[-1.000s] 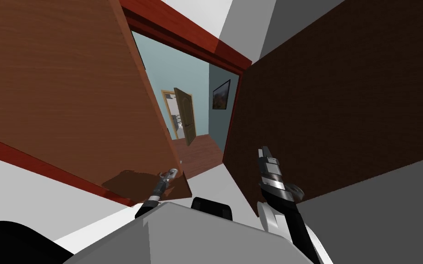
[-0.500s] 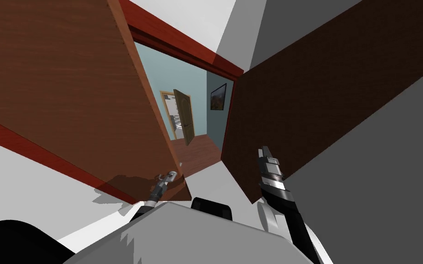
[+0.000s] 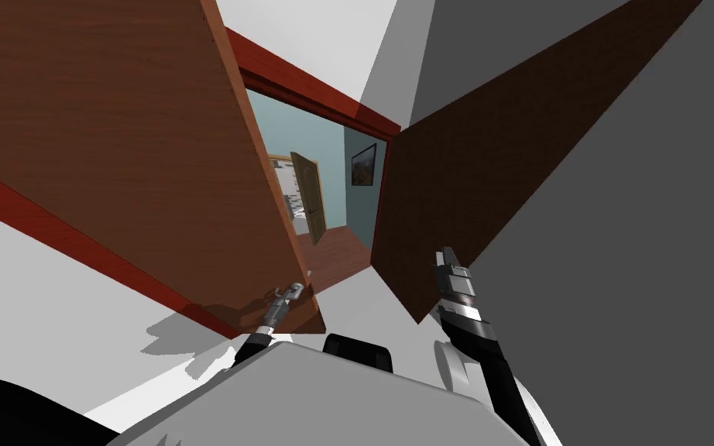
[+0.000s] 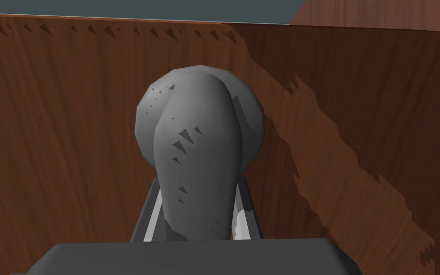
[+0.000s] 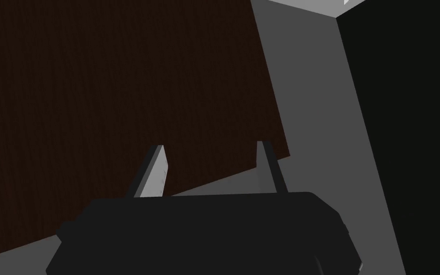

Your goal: Pull the door open

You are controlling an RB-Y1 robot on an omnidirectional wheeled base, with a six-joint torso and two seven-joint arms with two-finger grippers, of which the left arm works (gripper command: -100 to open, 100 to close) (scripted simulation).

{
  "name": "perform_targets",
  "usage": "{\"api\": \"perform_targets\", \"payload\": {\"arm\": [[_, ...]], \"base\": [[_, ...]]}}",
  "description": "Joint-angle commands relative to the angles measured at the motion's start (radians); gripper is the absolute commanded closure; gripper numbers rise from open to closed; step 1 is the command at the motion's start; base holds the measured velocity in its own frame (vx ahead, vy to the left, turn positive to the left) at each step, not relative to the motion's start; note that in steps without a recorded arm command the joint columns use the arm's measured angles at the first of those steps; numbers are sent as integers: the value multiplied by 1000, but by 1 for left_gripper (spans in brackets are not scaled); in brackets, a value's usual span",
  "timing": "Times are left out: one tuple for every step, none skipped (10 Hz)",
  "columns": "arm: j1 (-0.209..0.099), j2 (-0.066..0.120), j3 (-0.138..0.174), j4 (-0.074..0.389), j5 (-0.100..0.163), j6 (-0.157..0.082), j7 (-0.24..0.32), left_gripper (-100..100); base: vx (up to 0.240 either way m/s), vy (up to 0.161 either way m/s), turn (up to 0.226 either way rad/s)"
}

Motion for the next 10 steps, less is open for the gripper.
{"api": "perform_targets", "payload": {"arm": [[-35, -1, -9, 34, 8, 7, -8, 100], [-47, -1, -12, 43, 11, 9, -10, 100], [-72, 0, -17, 63, 16, 13, -14, 100], [-110, 2, -25, 93, 25, 19, -21, 100], [-135, 3, -31, 114, 31, 23, -26, 100], [-148, 3, -33, 124, 34, 25, -29, 100], [-174, 4, -39, 144, 40, 30, -33, 100], [-199, 5, -44, 164, 45, 34, -38, 100], [-224, 6, -49, 184, 51, 38, -42, 100], [-259, 7, -57, 212, 59, 44, -49, 100]], "base": [[-184, 18, -90], [-166, 21, -86], [-173, 18, -88], [-215, 16, -142], [-221, 47, -122], [-189, 49, -81], [-161, 19, -73], [-168, 22, -85], [-168, 47, -124], [-224, 33, -126]]}}
